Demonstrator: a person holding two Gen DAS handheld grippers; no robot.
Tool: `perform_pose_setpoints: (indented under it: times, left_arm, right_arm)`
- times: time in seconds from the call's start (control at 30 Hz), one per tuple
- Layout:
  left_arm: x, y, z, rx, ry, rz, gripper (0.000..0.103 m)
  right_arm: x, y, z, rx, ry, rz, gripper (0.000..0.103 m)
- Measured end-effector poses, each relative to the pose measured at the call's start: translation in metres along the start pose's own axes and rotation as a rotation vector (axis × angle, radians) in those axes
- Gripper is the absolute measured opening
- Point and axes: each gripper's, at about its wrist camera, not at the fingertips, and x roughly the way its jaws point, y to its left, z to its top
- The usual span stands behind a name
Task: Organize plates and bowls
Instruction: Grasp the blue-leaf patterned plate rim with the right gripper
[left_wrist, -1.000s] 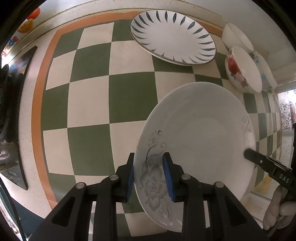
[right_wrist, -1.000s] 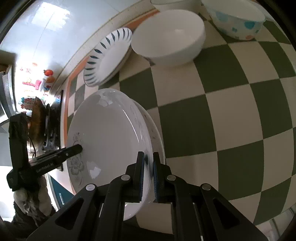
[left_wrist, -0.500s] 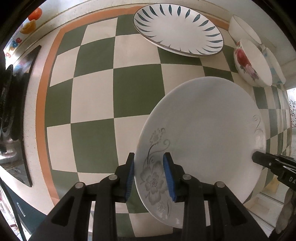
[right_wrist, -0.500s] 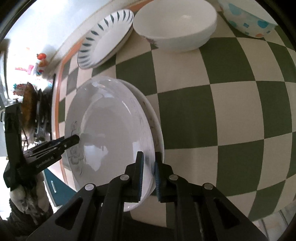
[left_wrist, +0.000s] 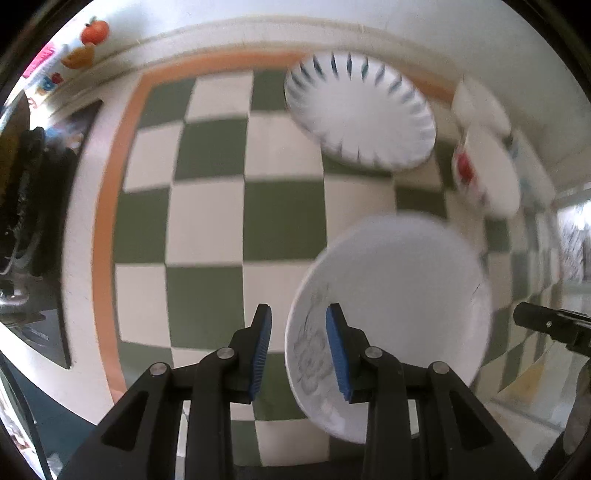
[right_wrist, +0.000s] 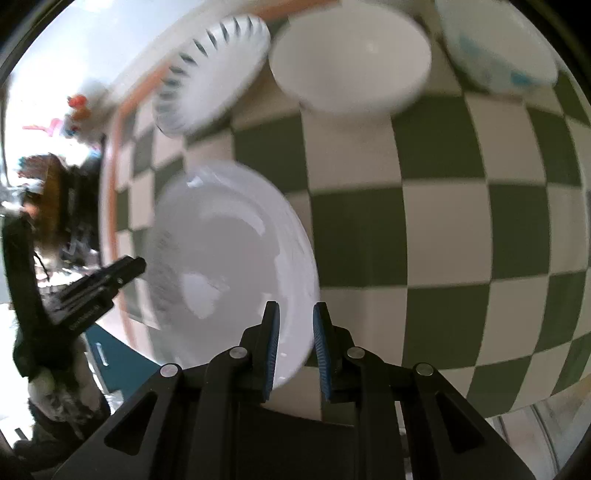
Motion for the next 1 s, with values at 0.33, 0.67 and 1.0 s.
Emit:
perform_pose_setpoints:
  times: [0.33,0.67,1.0]
  left_arm:
    - [-0.003,0.028,0.117,-0.14,-0.044,-0.05,0.032]
    - [0.071,0.043,0.176,-0.181,0.082,-0.052,0.032]
    - [0.092,0.038,0.181,-0.147,0.078,-0.076,0.016]
  right_arm:
    - [-0.042,0.042,0.135,-0.062,-0.12,0.089,0.046]
    - [0.038,0.041,0.237,-0.072,-0.018,-0.059,0.046]
    - [0.08,0.035,0.259,-0.053,0.006,-0.084,0.013]
